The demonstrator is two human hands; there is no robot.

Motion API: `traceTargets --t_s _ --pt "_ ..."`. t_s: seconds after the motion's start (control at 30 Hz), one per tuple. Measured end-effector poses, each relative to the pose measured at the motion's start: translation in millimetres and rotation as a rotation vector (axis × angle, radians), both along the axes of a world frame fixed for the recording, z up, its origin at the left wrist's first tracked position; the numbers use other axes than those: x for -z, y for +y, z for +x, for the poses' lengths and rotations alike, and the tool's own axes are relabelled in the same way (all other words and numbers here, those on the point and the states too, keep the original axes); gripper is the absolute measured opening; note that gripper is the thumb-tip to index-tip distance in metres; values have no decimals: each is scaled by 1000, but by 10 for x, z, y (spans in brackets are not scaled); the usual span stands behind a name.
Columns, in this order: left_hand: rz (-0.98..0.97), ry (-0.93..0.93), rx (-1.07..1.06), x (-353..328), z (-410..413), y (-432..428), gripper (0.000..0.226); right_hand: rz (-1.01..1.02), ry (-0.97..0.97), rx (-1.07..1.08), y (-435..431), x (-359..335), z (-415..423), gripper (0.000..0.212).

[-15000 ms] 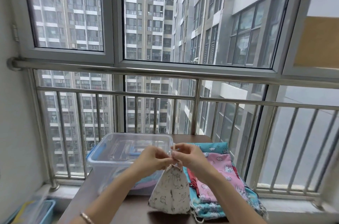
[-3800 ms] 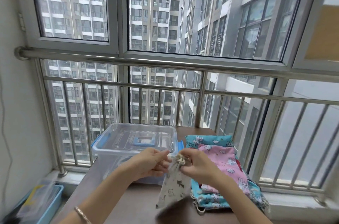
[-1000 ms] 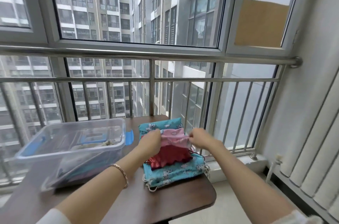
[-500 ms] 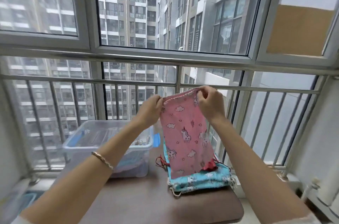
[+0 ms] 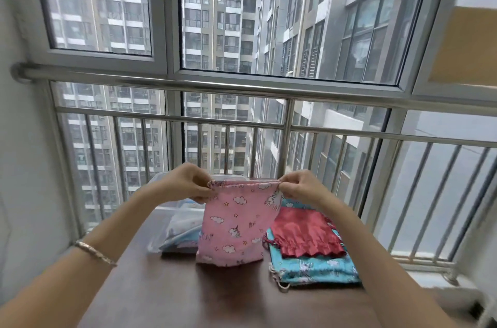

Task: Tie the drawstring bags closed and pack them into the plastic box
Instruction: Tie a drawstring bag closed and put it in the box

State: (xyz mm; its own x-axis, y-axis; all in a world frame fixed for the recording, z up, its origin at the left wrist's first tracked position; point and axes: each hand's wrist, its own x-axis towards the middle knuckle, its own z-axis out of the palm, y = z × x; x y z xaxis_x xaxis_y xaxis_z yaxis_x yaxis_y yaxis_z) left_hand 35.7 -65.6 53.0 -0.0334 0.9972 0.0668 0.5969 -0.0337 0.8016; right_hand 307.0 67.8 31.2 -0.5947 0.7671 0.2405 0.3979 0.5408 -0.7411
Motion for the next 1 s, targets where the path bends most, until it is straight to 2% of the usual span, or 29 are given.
traceTargets --t_s 0.23,0.33,0.4,0.47,0.53,0.6,0.67,0.73,0.8,0.87,0.93,1.0 --pt "132 39 -128 17 -163 -49 11 -59 31 -65 60 -4 166 21" --pt "279 -23 -332 53 -478 -91 16 -106 173 14 195 79 378 22" --pt "308 -214 -464 125 -745 -135 21 -254 309 72 326 245 541 23" --pt "228 -460 -495 232 -810 -137 25 -498 473 67 368 412 541 20" --pt "162 -762 -414 276 -685 -110 28 -801 772 -21 357 507 396 15" --pt "154 -1111 -218 231 -489 -87 32 -1078 1113 -148 299 513 177 14" --pt "189 -1329 -90 144 -348 -55 31 -1208 1316 -237 235 474 -31 20" --pt "245 -1428 -46 56 -225 6 27 -1217 1388 -291 178 384 -238 20" --pt "256 -1413 -2 -28 -81 68 22 -1227 1365 -331 122 284 -420 19" --pt "248 -1287 68 -128 63 115 24 -1173 1175 -347 57 157 -566 25" --pt "235 -1081 124 -234 185 166 25 -943 782 -280 -13 33 -687 29" --pt "212 -864 151 -333 291 217 30 -694 406 -253 -87 -41 -786 21"
